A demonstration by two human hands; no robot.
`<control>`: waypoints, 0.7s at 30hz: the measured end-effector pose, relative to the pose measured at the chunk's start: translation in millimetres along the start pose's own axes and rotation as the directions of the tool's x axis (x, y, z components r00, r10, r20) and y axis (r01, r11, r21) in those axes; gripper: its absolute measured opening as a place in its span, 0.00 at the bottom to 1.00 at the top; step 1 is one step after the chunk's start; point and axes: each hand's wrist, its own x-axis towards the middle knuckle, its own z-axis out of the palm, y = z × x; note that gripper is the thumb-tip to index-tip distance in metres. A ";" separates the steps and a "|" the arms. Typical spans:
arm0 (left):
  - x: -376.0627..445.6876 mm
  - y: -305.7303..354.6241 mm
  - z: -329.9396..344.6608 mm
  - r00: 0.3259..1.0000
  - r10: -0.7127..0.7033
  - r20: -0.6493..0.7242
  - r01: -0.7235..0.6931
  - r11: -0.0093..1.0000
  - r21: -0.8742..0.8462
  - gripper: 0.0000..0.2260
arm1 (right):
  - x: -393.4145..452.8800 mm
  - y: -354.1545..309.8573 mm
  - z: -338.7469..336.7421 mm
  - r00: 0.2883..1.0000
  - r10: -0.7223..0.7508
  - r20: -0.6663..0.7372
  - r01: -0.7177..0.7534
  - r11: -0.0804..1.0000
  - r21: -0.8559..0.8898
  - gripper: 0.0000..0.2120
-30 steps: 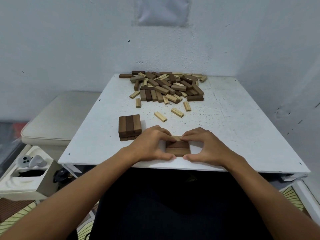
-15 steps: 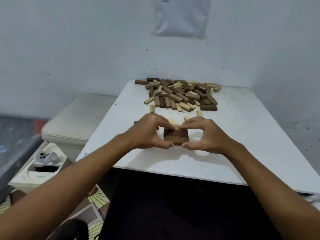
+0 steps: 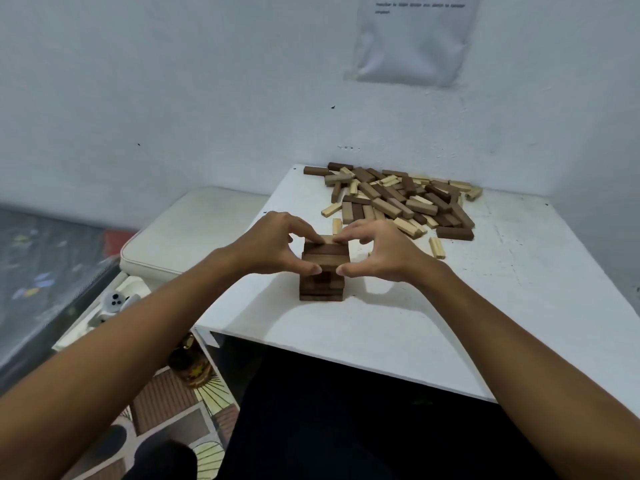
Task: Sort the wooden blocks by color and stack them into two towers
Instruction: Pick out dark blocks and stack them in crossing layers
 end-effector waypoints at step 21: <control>-3.6 -21.6 18.0 1.000 -0.023 0.005 0.023 0.996 -0.088 0.30 | 2.3 11.0 16.9 0.999 0.016 0.027 -0.017 0.999 0.027 0.26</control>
